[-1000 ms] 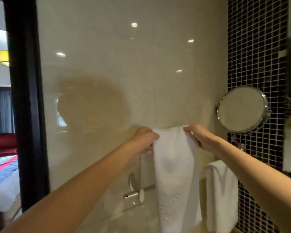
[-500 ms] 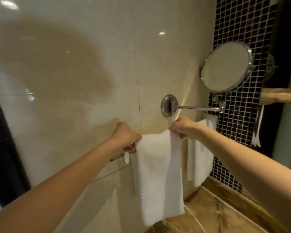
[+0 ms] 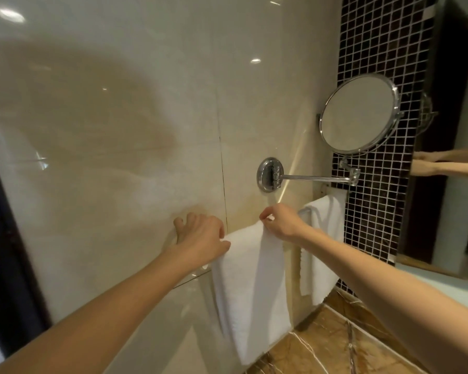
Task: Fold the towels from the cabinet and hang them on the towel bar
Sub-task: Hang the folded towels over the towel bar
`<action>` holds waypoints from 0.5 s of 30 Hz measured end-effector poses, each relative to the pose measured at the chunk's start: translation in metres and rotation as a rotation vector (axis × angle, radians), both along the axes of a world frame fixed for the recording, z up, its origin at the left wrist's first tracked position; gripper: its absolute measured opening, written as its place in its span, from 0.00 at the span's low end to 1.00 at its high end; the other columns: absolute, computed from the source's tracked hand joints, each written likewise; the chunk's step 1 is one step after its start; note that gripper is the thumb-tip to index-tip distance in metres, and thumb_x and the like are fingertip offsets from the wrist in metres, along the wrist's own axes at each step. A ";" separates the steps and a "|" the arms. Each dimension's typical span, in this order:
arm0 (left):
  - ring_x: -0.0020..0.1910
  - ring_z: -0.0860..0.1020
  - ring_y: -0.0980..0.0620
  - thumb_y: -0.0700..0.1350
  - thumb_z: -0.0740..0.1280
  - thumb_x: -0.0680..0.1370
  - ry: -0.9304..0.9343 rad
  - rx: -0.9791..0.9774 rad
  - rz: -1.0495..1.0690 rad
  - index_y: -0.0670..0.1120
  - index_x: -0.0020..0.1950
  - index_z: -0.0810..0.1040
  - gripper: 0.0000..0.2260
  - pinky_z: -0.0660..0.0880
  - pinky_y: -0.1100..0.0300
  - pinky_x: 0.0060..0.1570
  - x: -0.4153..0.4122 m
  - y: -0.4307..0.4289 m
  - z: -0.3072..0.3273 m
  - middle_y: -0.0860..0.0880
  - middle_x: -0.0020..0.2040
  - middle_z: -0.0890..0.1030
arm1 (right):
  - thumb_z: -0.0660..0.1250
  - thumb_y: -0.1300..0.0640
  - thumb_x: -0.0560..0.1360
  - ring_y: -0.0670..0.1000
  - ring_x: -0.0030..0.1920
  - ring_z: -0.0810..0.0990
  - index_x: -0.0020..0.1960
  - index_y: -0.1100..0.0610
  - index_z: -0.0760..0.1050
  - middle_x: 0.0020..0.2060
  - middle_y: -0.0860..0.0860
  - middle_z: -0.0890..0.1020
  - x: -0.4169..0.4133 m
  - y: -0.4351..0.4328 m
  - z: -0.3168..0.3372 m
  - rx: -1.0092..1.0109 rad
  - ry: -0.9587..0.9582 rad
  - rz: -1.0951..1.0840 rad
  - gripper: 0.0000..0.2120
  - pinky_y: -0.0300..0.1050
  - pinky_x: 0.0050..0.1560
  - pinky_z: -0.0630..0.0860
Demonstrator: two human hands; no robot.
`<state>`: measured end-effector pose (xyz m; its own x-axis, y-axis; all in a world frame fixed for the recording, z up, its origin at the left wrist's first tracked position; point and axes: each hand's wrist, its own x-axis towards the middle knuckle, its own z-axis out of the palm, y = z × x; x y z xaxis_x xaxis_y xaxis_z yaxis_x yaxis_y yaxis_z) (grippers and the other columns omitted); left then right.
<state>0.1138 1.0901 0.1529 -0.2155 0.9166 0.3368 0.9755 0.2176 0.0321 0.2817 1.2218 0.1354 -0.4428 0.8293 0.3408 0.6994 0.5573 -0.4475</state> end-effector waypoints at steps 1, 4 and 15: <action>0.59 0.69 0.45 0.57 0.66 0.72 0.033 0.001 -0.019 0.56 0.52 0.78 0.12 0.59 0.50 0.52 0.000 0.001 -0.001 0.50 0.54 0.77 | 0.63 0.58 0.76 0.58 0.59 0.76 0.58 0.55 0.80 0.57 0.57 0.80 0.001 -0.003 -0.002 0.068 -0.037 -0.003 0.14 0.49 0.60 0.72; 0.59 0.72 0.45 0.59 0.64 0.74 0.057 0.019 -0.086 0.52 0.54 0.78 0.15 0.61 0.50 0.53 0.004 0.002 -0.003 0.50 0.53 0.79 | 0.60 0.51 0.78 0.57 0.57 0.75 0.60 0.51 0.78 0.57 0.55 0.77 0.000 -0.017 -0.005 0.267 -0.114 0.087 0.14 0.52 0.59 0.70; 0.50 0.75 0.42 0.56 0.62 0.77 0.087 -0.026 -0.062 0.50 0.36 0.69 0.14 0.65 0.51 0.55 0.016 -0.001 -0.006 0.49 0.45 0.79 | 0.55 0.53 0.82 0.58 0.60 0.76 0.65 0.60 0.74 0.59 0.57 0.80 -0.003 -0.037 -0.017 0.305 -0.216 0.303 0.17 0.54 0.59 0.72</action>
<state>0.1299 1.0888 0.1465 -0.1292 0.9361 0.3273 0.9859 0.1566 -0.0587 0.2783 1.1847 0.1187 -0.7364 0.5289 0.4220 0.5446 0.8334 -0.0942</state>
